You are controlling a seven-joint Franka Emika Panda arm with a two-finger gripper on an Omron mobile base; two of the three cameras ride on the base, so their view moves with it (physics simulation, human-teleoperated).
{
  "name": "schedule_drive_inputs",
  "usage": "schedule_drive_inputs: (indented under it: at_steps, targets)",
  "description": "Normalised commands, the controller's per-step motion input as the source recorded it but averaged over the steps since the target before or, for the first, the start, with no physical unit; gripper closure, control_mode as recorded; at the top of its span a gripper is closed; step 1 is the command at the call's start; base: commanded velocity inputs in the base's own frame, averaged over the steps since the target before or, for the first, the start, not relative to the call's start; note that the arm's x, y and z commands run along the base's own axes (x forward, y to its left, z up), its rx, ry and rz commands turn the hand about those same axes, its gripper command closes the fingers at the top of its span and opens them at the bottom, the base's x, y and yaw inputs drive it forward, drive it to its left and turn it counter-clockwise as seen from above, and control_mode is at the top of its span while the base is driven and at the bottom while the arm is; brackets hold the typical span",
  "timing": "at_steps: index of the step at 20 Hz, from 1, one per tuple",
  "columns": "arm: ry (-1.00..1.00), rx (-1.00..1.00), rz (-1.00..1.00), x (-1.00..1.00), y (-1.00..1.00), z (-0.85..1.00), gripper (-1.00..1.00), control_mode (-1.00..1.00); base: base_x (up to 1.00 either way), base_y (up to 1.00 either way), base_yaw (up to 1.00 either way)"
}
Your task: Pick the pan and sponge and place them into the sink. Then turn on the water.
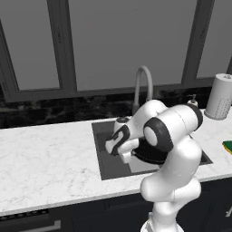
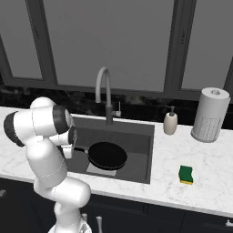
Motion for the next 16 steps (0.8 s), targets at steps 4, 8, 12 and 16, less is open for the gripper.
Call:
schedule_drive_inputs:
  at_steps: [4,8,12,16]
  targets:
    - [0.0,0.0,-0.06,0.42,0.0,-0.39,1.0,-1.0,0.0,0.0,0.0]
    - [0.0,0.0,-0.04,0.39,-0.01,-0.33,1.0,-1.0,0.0,0.0,0.0]
    - [0.0,0.0,-0.02,0.32,0.0,-0.41,1.0,-1.0,0.0,0.0,0.0]
    - [0.0,0.0,-0.02,0.12,0.0,-0.52,1.0,-1.0,0.0,0.0,0.0]
